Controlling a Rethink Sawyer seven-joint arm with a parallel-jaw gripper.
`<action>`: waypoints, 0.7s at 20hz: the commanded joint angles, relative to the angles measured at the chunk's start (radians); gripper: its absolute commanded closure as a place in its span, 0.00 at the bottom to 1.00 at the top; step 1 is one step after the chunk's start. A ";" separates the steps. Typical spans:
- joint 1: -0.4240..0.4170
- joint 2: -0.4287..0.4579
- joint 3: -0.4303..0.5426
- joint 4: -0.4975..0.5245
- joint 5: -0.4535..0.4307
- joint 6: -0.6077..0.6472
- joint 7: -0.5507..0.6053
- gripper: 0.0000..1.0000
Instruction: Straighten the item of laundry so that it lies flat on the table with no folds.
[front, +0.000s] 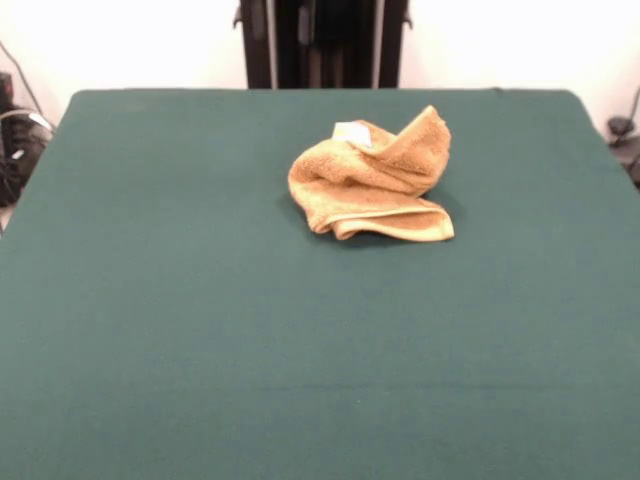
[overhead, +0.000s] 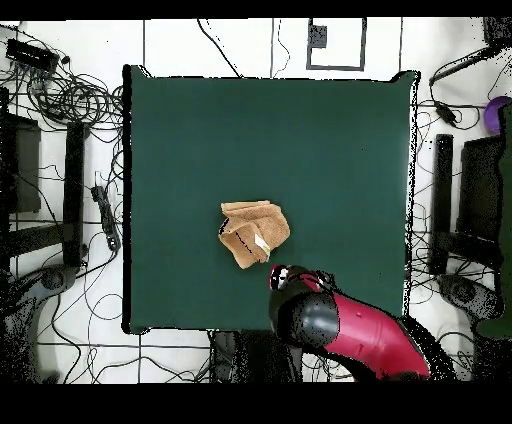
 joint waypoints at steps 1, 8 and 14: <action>0.064 0.329 0.125 0.014 -0.029 -0.245 0.164 0.00; 0.108 0.478 0.112 -0.010 0.009 -0.441 0.242 0.00; 0.264 0.318 0.030 0.082 0.151 -0.329 0.318 0.00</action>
